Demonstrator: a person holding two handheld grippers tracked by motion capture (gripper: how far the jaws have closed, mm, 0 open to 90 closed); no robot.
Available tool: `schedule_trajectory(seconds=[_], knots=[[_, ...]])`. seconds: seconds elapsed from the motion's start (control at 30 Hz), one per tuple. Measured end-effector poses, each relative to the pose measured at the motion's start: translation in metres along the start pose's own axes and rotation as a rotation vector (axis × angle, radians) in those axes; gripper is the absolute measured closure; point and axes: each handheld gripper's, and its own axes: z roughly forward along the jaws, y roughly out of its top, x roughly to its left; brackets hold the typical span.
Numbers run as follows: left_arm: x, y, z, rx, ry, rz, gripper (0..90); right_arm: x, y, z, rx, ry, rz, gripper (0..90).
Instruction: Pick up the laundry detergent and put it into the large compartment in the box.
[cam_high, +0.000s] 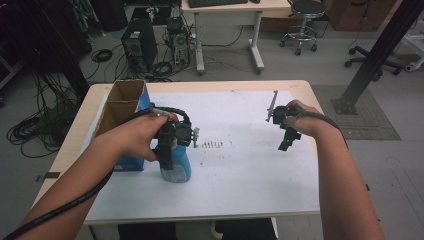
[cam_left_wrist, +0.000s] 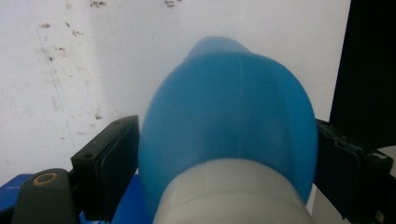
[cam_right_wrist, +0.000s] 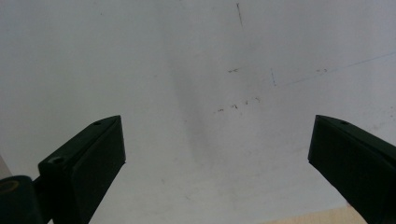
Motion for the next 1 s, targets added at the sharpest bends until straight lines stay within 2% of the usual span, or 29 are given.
schedule_trajectory(seconds=[0.87, 1.0], knots=[[0.0, -0.0002, -0.0011, -0.008, 0.011, 0.013, 23.9, -0.0002, 0.0006, 0.0037, 0.0, 0.002, 0.001, 3.9], [0.0003, 0.0003, -0.0018, -0.007, 0.014, 0.015, 27.3, -0.0003, 0.0006, 0.0043, 0.0, 0.003, 0.001, 3.9]])
